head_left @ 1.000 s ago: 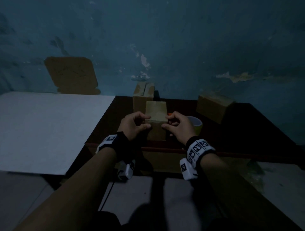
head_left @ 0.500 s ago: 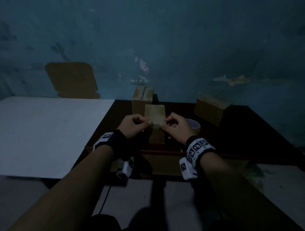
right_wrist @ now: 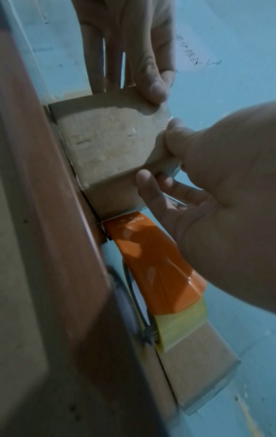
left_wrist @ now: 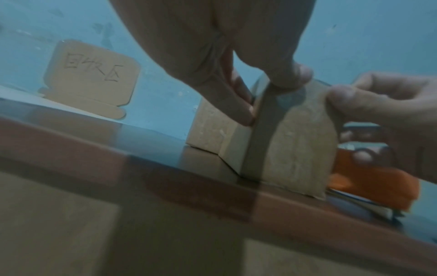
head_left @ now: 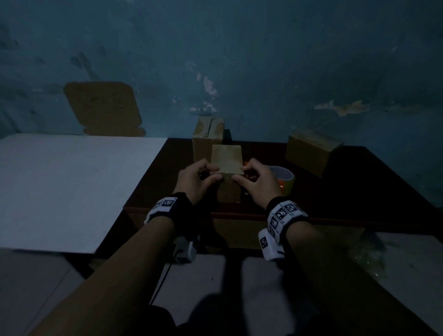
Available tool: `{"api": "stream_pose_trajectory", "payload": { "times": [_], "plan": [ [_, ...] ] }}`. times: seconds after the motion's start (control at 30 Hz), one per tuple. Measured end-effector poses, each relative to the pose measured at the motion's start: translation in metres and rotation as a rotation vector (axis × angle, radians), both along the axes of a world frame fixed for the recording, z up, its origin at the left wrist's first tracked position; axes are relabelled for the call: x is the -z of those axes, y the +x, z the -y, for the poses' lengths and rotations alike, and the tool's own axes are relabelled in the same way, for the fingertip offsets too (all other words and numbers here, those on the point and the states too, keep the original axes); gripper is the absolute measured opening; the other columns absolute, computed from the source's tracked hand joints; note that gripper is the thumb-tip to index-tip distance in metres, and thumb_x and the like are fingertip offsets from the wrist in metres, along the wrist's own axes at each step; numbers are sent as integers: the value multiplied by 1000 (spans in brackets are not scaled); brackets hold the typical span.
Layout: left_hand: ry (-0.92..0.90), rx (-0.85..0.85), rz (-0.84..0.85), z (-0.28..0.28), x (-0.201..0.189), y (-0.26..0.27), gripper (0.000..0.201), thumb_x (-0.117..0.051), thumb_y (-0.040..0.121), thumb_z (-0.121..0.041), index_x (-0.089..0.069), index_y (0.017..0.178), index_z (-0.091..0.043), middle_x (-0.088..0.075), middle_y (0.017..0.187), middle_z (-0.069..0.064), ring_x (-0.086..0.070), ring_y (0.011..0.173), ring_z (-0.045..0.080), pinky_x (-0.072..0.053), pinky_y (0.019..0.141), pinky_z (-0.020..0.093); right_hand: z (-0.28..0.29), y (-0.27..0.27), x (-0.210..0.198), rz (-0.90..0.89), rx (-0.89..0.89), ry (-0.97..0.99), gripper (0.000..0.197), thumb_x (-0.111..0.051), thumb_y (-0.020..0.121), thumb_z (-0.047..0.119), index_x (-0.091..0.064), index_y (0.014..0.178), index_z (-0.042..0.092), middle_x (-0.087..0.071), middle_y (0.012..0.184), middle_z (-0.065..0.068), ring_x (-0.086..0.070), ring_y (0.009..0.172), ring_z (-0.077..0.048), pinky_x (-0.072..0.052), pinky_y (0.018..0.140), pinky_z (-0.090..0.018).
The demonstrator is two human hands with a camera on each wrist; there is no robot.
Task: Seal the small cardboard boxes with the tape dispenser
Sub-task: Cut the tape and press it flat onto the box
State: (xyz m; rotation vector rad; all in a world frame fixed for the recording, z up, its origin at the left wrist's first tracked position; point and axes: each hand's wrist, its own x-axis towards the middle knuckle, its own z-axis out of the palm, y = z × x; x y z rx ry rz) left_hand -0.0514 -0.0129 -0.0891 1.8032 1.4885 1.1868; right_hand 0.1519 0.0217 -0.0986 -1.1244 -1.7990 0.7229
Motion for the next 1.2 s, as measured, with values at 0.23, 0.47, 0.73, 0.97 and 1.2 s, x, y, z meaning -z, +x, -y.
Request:
{"api": "stream_pose_trajectory", "payload": {
  "times": [0.23,0.47,0.73,0.97,1.2],
  "plan": [
    [-43,-16,-34,8,-6,5,29,-77,78,-29,-54,92,-41,-57,121,-7,-56,103,4,-48,76,19,2,4,-5,66,-24,7,31,-76,78,38,-52,87,23,-62,100,2,-61,87,-11,-53,69,-27],
    [-35,-86,-25,5,-3,12,27,-76,77,-27,-56,93,-34,-58,117,-8,-55,106,8,-50,87,29,2,1,-5,32,10,25,28,-76,80,32,-52,84,16,-62,94,3,-59,81,-8,-50,66,-24],
    [-63,-4,48,3,-5,-3,13,-67,87,-22,-66,100,-25,-61,121,-11,-53,112,3,-43,88,22,-1,8,-6,-32,-84,-79,9,-61,93,24,-55,87,19,-57,102,12,-61,90,-13,-60,61,-36],
    [-61,-3,22,1,-3,-2,14,-66,87,-24,-60,94,-35,-60,121,-9,-54,113,5,-46,92,27,1,7,-3,-16,-81,-48,15,-59,92,36,-51,82,30,-59,103,15,-60,94,-10,-57,63,-33],
    [-79,-14,-123,4,-10,6,18,-58,93,-31,-47,106,-38,-58,114,-4,-58,102,12,-52,87,37,5,4,-9,14,-36,-4,16,-57,94,36,-50,80,34,-60,88,11,-58,88,-7,-46,72,-26]
  ]
}}
